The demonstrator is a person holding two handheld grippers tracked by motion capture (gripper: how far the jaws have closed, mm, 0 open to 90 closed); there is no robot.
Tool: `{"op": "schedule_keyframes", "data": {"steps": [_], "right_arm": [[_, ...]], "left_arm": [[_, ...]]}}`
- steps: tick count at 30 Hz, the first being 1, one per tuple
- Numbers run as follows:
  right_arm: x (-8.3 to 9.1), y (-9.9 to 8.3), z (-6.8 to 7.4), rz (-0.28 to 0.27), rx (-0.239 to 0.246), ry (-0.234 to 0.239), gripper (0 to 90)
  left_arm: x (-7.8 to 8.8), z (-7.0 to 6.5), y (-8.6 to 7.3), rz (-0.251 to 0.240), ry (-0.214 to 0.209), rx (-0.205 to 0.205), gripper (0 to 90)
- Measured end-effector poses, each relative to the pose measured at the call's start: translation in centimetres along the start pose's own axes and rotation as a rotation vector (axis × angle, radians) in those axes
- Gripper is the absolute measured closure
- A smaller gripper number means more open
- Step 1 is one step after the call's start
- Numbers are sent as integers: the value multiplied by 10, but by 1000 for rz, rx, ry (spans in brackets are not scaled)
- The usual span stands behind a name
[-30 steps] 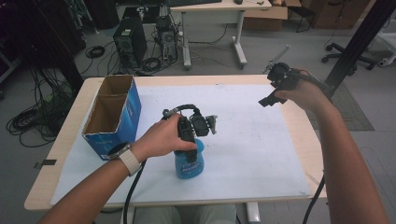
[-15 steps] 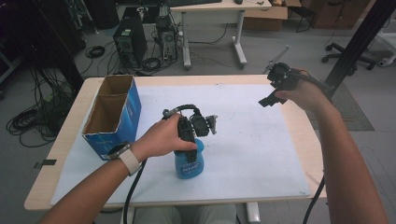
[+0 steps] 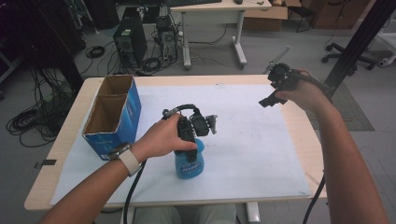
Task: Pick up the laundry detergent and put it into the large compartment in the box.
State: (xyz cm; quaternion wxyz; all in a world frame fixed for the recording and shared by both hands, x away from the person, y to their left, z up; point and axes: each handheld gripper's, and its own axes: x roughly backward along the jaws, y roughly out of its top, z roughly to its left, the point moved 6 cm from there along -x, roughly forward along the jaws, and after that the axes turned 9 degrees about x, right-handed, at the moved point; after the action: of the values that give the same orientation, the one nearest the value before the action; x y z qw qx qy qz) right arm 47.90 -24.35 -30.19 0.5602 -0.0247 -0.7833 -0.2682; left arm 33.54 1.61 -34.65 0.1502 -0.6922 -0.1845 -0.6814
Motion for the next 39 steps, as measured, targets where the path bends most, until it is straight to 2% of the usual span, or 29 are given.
{"op": "schedule_keyframes", "data": {"steps": [6, 13, 20, 26, 33, 39], "right_arm": [[1, 0, 0, -1, 0, 0, 106], [4, -2, 0, -6, -1, -4, 106], [7, -4, 0, -8, -4, -8, 107], [9, -3, 0, -7, -1, -10, 107], [9, -2, 1, -7, 0, -7, 107], [9, -2, 1, -8, -1, -6, 108]], "left_arm": [[6, -1, -1, 0, 2, 14, 372], [29, -1, -2, -15, 23, 43, 372], [50, 0, -6, -42, 15, 87, 373], [71, 4, -10, -53, 19, 158, 372], [97, 15, -17, -57, 44, 241, 372], [120, 28, -25, -61, 52, 335, 373]]}}
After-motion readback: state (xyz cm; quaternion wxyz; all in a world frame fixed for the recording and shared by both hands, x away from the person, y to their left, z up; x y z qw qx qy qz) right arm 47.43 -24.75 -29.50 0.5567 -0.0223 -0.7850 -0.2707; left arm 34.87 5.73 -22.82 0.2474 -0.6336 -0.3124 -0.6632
